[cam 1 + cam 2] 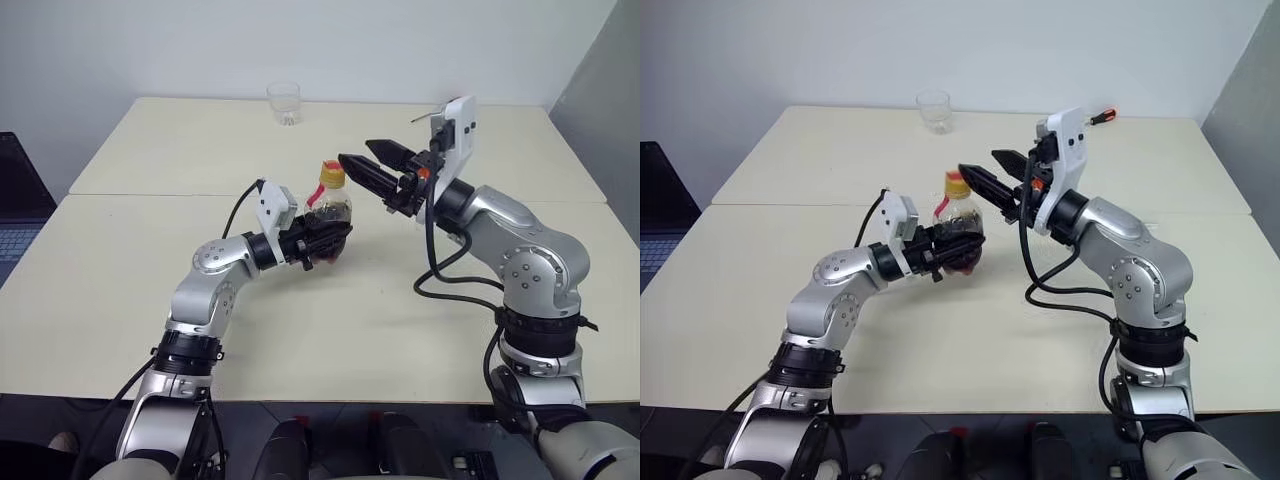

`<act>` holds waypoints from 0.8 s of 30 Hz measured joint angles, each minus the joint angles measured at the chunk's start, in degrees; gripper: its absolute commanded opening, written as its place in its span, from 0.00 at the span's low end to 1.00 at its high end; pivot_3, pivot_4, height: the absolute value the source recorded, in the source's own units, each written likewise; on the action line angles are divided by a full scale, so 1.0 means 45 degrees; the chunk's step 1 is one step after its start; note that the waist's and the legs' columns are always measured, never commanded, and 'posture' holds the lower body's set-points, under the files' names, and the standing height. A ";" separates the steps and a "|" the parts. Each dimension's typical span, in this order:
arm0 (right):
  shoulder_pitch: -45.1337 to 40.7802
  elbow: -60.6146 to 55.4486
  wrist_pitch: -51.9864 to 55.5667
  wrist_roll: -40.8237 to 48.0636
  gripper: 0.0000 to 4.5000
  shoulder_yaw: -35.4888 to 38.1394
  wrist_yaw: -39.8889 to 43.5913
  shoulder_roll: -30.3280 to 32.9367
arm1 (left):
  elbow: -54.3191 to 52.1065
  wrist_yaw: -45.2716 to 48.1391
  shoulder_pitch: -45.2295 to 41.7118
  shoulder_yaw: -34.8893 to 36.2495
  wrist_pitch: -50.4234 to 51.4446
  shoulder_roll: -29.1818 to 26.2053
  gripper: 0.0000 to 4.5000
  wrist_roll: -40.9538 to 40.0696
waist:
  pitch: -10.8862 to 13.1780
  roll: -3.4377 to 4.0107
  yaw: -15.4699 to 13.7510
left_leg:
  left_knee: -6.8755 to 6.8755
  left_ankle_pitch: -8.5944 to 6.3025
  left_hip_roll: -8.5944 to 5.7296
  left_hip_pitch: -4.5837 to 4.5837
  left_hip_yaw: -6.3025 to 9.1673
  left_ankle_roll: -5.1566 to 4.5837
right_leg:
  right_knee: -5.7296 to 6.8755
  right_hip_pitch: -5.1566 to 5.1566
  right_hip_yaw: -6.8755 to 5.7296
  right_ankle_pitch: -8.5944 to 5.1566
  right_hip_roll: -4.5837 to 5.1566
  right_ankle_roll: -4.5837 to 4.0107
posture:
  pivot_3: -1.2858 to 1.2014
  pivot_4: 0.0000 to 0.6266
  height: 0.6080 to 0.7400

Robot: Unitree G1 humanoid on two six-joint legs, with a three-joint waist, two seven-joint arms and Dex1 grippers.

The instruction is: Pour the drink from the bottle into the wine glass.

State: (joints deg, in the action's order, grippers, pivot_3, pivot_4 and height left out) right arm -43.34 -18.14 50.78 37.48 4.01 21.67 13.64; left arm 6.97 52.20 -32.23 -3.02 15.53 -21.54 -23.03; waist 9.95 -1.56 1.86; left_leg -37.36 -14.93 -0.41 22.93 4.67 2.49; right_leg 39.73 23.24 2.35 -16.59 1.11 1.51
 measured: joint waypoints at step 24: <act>-0.0052 0.1116 -0.0960 -0.0721 0.77 -0.1431 0.0705 -0.0222 | 0.0582 0.0462 -0.0368 -0.0001 -0.0303 0.0162 0.43 0.0144 | 0.0000 0.0000 0.0012 | -0.0002 0.0000 0.0001 0.0000 0.0003 0.0000 | 0.0005 0.0002 -0.0003 0.0000 -0.0003 0.0000 | 0.52 0.24 1.00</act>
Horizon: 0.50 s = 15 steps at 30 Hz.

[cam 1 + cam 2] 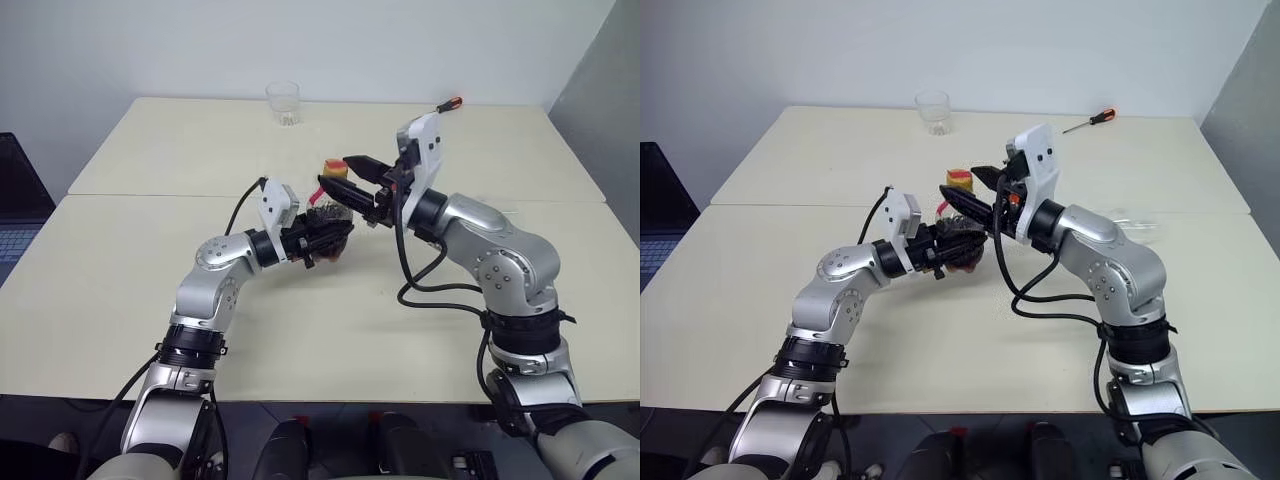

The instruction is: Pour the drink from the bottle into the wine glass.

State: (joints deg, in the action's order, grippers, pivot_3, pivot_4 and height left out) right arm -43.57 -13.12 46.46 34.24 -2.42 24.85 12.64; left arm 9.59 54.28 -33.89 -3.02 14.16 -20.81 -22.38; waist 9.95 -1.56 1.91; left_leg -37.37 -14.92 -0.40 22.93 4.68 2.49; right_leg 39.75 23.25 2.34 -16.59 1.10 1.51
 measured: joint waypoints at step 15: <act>-0.0352 0.0465 -0.0291 -0.0335 0.77 -0.0022 0.0271 -0.0258 | -0.0137 0.0065 0.0265 0.0000 0.0012 -0.0054 0.43 -0.0001 | 0.0000 0.0000 -0.0001 | -0.0001 0.0000 0.0001 0.0000 0.0001 0.0000 | 0.0001 0.0001 0.0000 0.0000 0.0001 0.0000 | 0.52 0.24 1.00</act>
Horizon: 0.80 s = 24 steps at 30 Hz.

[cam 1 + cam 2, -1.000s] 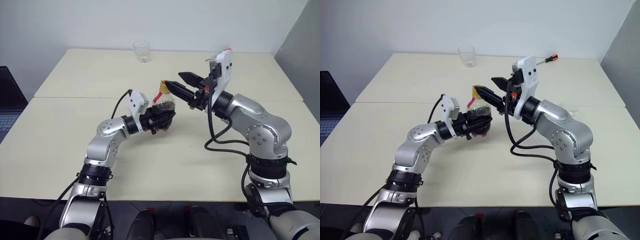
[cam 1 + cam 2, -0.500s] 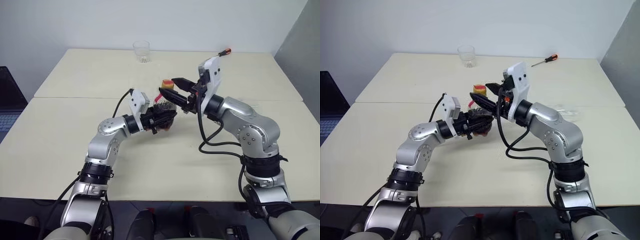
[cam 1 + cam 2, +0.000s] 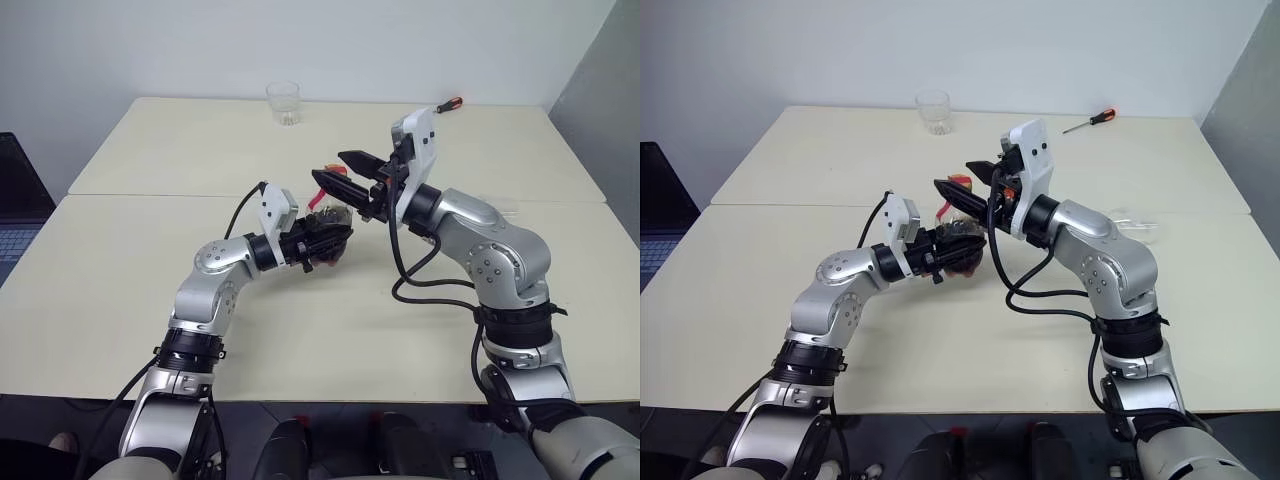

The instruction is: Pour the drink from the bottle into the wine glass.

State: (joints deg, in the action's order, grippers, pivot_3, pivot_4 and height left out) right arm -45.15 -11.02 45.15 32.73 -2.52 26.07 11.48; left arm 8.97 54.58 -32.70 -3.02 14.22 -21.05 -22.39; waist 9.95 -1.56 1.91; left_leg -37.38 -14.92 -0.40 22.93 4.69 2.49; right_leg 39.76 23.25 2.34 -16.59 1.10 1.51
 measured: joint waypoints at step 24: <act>0.1368 -0.0877 0.0276 0.0027 0.77 0.0835 0.0368 0.2053 | 0.0081 -0.0004 -0.0164 0.0012 0.0016 0.0032 0.43 0.0053 | 0.0000 0.0000 -0.0013 | -0.0005 0.0000 -0.0003 0.0002 -0.0002 0.0000 | -0.0001 -0.0003 0.0003 0.0000 0.0000 0.0000 | 0.52 0.24 1.00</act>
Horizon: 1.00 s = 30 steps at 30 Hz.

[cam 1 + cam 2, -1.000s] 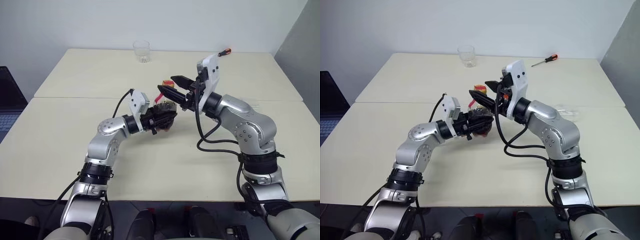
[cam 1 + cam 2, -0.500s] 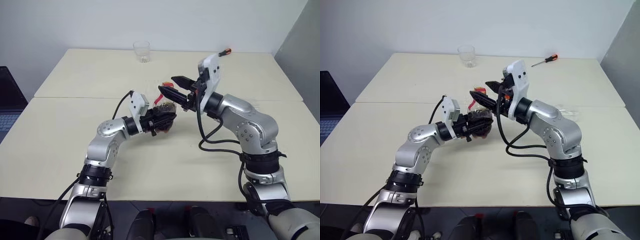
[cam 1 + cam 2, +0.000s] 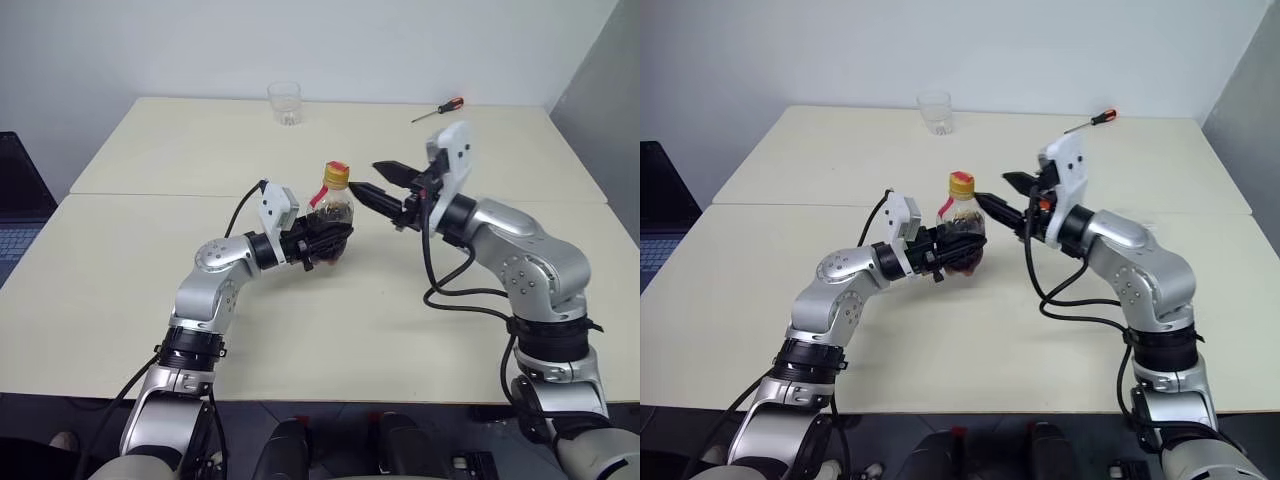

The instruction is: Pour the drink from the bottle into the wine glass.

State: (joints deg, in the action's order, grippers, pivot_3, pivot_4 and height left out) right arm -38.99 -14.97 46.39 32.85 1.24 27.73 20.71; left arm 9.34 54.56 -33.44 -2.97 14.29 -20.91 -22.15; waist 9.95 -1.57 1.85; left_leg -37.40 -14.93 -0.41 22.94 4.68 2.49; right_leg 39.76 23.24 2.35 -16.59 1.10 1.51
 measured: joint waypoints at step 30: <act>-0.0555 -0.0264 0.0633 0.1596 0.77 0.0024 -0.0395 -0.1288 | 0.0125 0.0015 -0.0238 -0.0002 -0.0217 0.0103 0.43 0.0003 | 0.0000 0.0000 0.0010 | -0.0005 0.0000 0.0000 0.0002 0.0004 0.0000 | 0.0002 0.0000 -0.0004 0.0000 -0.0004 0.0000 | 0.52 0.24 1.00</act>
State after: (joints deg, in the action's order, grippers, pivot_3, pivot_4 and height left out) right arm -41.49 -16.16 49.24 40.03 1.34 25.95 14.92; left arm 9.90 54.63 -34.51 -2.98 13.31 -20.44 -22.13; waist 9.95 -1.57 1.89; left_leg -37.42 -14.93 -0.41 22.95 4.70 2.49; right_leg 39.77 23.24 2.33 -16.59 1.09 1.51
